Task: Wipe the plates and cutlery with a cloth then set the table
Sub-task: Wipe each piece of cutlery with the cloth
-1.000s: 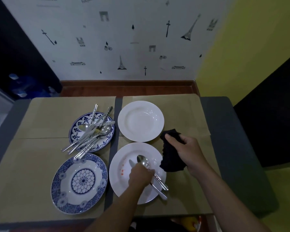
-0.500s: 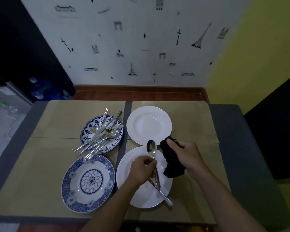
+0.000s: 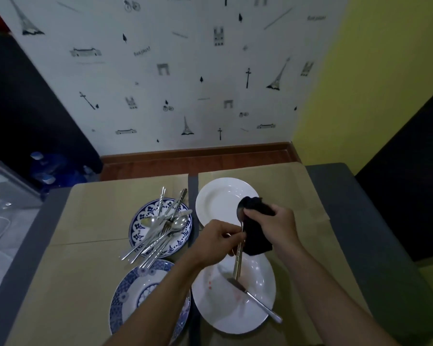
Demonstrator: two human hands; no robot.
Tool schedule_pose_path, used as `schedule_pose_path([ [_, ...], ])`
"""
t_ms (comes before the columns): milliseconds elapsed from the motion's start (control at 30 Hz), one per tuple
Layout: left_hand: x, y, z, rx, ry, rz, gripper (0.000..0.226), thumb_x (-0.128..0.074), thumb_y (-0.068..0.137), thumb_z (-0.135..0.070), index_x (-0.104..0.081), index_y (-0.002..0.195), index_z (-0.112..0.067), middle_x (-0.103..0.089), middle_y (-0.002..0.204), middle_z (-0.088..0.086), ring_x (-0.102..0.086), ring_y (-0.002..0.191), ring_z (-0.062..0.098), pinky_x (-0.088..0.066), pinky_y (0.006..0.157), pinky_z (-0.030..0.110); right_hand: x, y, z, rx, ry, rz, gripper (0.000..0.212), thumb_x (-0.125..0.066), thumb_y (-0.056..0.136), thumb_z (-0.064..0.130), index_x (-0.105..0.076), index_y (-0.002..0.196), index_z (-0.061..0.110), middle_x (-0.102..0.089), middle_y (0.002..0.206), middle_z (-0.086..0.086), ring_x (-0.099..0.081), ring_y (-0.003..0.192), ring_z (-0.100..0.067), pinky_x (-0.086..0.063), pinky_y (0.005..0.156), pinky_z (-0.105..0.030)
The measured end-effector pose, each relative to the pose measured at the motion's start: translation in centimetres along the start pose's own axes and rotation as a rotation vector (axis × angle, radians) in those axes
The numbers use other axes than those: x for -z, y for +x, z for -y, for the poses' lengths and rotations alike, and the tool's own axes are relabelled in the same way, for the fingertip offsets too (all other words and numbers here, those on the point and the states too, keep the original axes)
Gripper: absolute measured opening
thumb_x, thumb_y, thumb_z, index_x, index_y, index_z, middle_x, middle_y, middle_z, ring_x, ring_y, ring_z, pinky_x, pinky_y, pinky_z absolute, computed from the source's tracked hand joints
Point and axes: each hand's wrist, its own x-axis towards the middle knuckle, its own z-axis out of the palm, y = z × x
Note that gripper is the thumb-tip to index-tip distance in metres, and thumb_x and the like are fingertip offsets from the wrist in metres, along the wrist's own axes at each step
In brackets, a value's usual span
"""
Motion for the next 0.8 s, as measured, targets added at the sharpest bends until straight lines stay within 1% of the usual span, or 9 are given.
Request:
schedule_pose_path([
  [67,1.0,0.0,-0.5,0.000,-0.035,0.028,0.025,-0.062,0.099,-0.016,-0.075,0.080,-0.007,-0.063,0.062,0.002,-0.055,0.056,0.015,-0.048,0.060,0.027,-0.5,0.3,0.9,0.072,-0.008,-0.077,0.020,-0.086,0.080,0.026,-0.078,0.099,0.023,-0.077,0.090,0.006,-0.073,0.085,-0.013,-0.055,0.062,-0.022],
  [133,1.7,0.4,-0.6,-0.017,-0.038,-0.005,0.030,-0.061,0.100,-0.018,-0.073,0.074,-0.008,-0.060,0.058,0.003,-0.053,0.054,0.016,-0.046,0.059,0.030,-1.4,0.2,1.3,0.213,-0.141,-0.095,0.022,-0.080,0.086,0.027,-0.079,0.107,0.020,-0.075,0.092,0.008,-0.071,0.090,-0.012,-0.048,0.066,-0.019],
  [233,2.7,1.5,-0.6,-0.045,0.008,-0.071,0.030,-0.057,0.099,-0.016,-0.072,0.076,-0.005,-0.060,0.056,0.008,-0.050,0.050,0.016,-0.042,0.055,0.032,-3.0,-1.0,1.3,0.422,-0.401,-0.028,0.025,-0.072,0.095,0.026,-0.076,0.119,0.019,-0.059,0.108,0.007,-0.060,0.101,-0.012,-0.039,0.076,-0.012],
  [300,3.2,1.9,-0.5,-0.073,0.090,-0.078,0.030,-0.056,0.098,-0.016,-0.072,0.074,-0.005,-0.062,0.056,0.009,-0.049,0.048,0.014,-0.041,0.052,0.032,-3.4,-1.3,1.1,0.463,-0.488,0.038,0.030,-0.069,0.098,0.025,-0.073,0.127,0.021,-0.053,0.114,0.008,-0.056,0.106,-0.010,-0.037,0.081,-0.009],
  [467,3.4,1.9,-0.5,-0.080,0.079,-0.006,0.036,-0.058,0.099,-0.015,-0.062,0.065,-0.003,-0.050,0.047,-0.010,-0.042,0.045,0.004,-0.035,0.051,0.020,-2.8,-0.6,1.6,0.367,-0.434,-0.136,0.033,-0.072,0.094,0.018,-0.074,0.127,0.024,-0.056,0.108,0.008,-0.059,0.109,-0.014,-0.038,0.088,-0.020],
  [600,3.7,2.2,-0.3,-0.075,0.010,-0.021,0.035,-0.057,0.099,-0.013,-0.063,0.067,0.000,-0.050,0.050,-0.005,-0.040,0.047,0.010,-0.034,0.053,0.025,-3.1,-1.2,1.3,0.344,-0.419,0.007,0.025,-0.075,0.091,0.021,-0.080,0.114,0.029,-0.066,0.101,0.012,-0.064,0.100,-0.011,-0.049,0.090,-0.025],
  [667,3.9,2.1,-0.2,-0.075,0.030,-0.039,0.033,-0.059,0.100,-0.017,-0.070,0.071,-0.005,-0.054,0.050,-0.011,-0.044,0.046,0.005,-0.038,0.052,0.022,-2.9,-0.9,1.1,0.244,-0.284,-0.059,0.011,-0.075,0.087,0.027,-0.083,0.093,0.031,-0.075,0.089,0.007,-0.072,0.091,-0.018,-0.059,0.088,-0.037],
  [733,3.9,1.9,-0.2,-0.089,0.082,-0.077,0.027,-0.062,0.099,-0.022,-0.076,0.076,-0.015,-0.059,0.050,-0.014,-0.049,0.046,0.000,-0.042,0.055,0.019,-2.7,-0.7,1.1,0.147,-0.102,-0.205,0.012,-0.073,0.086,0.033,-0.079,0.083,0.022,-0.076,0.080,-0.002,-0.075,0.084,-0.028,-0.062,0.083,-0.051],
  [800,4.0,1.8,-0.5,-0.134,0.176,-0.103,0.018,-0.064,0.097,-0.022,-0.081,0.090,-0.022,-0.064,0.054,-0.010,-0.051,0.046,-0.002,-0.042,0.055,0.015,-2.9,-0.9,1.2,0.085,0.029,-0.245,0.018,-0.073,0.091,0.035,-0.079,0.085,0.020,-0.078,0.084,-0.002,-0.076,0.088,-0.025,-0.064,0.080,-0.048],
])
